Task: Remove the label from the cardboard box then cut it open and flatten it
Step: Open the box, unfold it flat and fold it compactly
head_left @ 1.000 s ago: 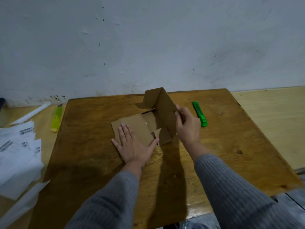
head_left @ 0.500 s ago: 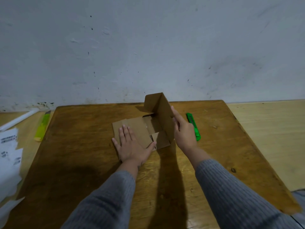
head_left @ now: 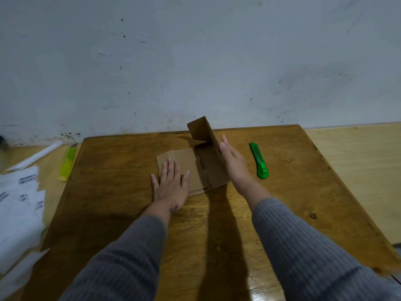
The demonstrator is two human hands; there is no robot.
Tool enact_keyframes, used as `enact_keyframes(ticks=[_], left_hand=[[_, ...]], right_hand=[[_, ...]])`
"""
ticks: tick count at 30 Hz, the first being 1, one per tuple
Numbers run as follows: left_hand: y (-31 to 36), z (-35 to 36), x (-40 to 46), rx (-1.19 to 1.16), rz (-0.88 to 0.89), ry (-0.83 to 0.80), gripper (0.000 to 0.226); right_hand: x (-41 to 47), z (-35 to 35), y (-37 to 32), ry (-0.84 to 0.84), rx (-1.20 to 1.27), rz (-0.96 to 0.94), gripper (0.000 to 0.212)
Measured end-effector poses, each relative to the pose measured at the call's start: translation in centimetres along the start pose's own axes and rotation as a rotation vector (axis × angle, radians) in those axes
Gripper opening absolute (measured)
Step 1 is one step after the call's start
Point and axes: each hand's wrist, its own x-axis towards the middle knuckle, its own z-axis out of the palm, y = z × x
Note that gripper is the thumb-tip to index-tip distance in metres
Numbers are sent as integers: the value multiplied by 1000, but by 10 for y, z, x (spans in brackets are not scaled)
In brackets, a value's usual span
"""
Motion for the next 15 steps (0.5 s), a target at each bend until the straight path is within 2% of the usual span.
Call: enact_keyframes(ticks=[4, 7, 9, 12, 15], left_hand=[[-5, 0, -6, -47, -31, -31, 66], [-6, -3, -9, -99, -8, -56, 67], [-9, -4, -9, -113, 4, -50, 67], [-9, -2, -11, -145, -17, -31, 71], [-6, -3, -11, -174, -74, -9, 76]], right_hand=[[0, 2, 12, -159, -188, 150, 72], [-1, 14, 16, -177, -357, 123, 82], [0, 23, 16, -165, -475, 79, 80], [2, 27, 28, -160, -670, 87, 63], [0, 28, 45, -165, -878, 83, 60]])
